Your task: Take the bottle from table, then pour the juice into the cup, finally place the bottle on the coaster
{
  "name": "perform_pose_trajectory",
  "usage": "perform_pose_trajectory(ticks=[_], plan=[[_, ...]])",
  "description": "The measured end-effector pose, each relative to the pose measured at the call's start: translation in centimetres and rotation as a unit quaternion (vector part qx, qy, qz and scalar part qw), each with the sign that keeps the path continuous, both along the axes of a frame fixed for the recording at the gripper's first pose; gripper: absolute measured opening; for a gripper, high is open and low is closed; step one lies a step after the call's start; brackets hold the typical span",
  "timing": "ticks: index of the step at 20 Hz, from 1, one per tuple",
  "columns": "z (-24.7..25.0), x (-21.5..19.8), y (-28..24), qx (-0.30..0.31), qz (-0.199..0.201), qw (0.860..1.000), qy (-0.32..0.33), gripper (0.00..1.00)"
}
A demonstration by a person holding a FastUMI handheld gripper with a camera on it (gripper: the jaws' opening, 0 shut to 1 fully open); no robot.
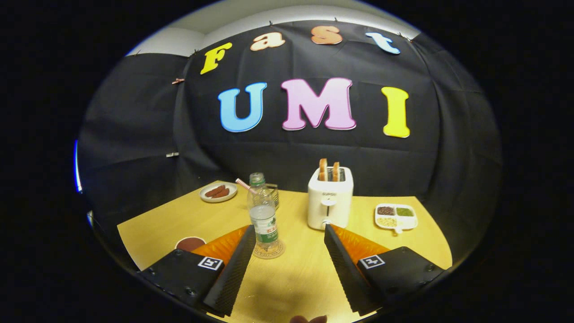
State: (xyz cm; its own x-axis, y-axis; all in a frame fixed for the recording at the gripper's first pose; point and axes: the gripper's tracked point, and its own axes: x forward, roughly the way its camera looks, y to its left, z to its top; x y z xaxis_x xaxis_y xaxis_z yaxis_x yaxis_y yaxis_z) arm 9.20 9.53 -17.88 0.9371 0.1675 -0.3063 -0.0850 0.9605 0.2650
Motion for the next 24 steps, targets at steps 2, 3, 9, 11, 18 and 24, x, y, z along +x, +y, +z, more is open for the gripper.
perform_pose_trajectory(ticks=[2, 3, 9, 11, 18, 24], plan=[[2.0, -0.7, -2.4, -0.014, -0.027, 0.999, -0.011, 0.94], [2.8, -1.1, -3.5, -0.021, -0.039, 0.999, -0.015, 0.94], [7.0, -4.4, -8.1, -0.064, -0.101, 0.993, -0.02, 0.94], [7.5, -5.7, -8.9, -0.079, -0.119, 0.99, -0.013, 0.94], [9.4, -9.0, -7.0, -0.089, -0.147, 0.985, -0.011, 0.94], [9.8, -9.9, -3.2, -0.104, -0.127, 0.986, -0.012, 0.95]])
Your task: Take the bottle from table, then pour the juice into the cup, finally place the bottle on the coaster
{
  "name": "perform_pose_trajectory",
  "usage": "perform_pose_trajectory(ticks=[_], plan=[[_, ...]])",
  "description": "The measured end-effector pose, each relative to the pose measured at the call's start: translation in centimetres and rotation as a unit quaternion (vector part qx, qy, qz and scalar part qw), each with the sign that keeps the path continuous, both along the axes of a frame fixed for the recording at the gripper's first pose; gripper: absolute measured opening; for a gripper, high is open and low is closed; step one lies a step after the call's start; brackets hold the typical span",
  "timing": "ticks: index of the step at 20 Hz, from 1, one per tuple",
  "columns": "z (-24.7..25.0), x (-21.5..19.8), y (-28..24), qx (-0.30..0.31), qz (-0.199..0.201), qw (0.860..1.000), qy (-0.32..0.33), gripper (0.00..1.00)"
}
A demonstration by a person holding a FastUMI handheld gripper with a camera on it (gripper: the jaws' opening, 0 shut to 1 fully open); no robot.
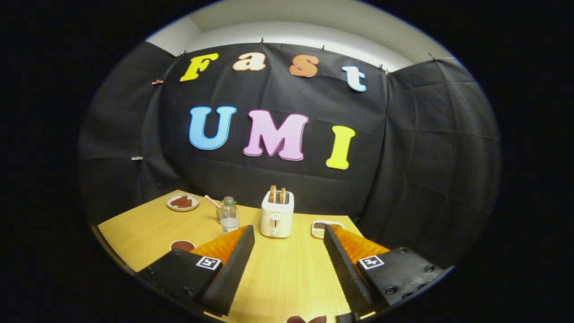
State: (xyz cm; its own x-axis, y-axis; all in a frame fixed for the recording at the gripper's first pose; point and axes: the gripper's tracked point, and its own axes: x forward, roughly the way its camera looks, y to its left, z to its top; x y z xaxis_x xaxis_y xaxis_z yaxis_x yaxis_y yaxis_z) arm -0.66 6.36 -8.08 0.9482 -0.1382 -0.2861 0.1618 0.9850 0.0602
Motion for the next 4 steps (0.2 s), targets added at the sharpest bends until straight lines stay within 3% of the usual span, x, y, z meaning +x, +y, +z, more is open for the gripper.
perform_pose_trajectory(ticks=[4], plan=[[0.6, 0.3, 1.6, 0.011, 0.007, 1.0, -0.008, 0.97]])
